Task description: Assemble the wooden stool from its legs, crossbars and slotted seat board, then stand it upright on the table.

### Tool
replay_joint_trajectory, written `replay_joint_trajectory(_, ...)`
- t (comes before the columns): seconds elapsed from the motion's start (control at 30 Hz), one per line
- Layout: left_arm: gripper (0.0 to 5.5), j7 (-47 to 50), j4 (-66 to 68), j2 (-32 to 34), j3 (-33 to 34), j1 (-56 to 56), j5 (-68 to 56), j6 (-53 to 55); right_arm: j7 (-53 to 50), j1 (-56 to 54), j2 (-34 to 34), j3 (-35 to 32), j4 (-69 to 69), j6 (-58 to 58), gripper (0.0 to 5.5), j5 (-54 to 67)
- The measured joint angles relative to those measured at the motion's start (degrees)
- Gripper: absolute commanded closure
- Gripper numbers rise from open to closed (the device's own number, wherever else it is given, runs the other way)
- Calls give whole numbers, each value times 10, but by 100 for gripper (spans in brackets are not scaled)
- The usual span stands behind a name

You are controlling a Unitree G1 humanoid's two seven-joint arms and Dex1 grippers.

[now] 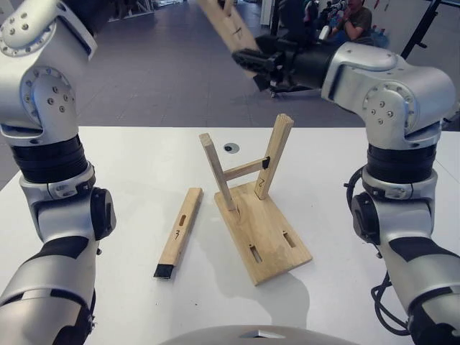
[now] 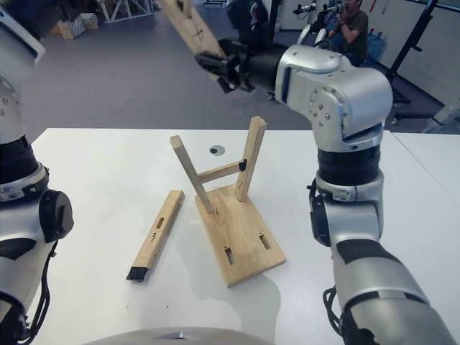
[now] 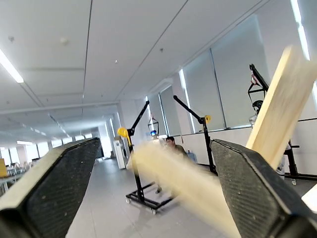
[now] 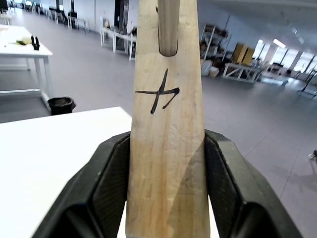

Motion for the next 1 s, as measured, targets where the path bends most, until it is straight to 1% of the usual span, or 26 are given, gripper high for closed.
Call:
replay_joint_trajectory(0.07,143,5,-7,0,-1,-7,1,6,-2,0,3,15,-7,20,345,-2)
replay_joint_trajectory(0.23,143,14,-10,11,-2,-12,9,12,-1,0,-1,41,-24,23,345,-24)
replay_joint_trajectory(0.33,143,-6,3,37,-18,-23,27,6,11,0,-10,65,-32,10,345,-39)
replay_joint_trajectory(0.57,143,-26,9,39,-42,-23,40,-1,27,8,-17,105,-33,-19,345,-69)
replay_joint_trajectory(0.77,143,-30,8,31,-42,-20,40,-2,32,17,-14,105,-42,-16,345,-69)
replay_joint_trajectory(0.87,143,-29,15,32,-20,-17,36,-1,33,20,-13,97,-52,-15,345,-66)
replay_joint_trajectory(1.0,143,-29,21,40,-7,20,36,0,33,21,-13,88,-55,-9,345,-66)
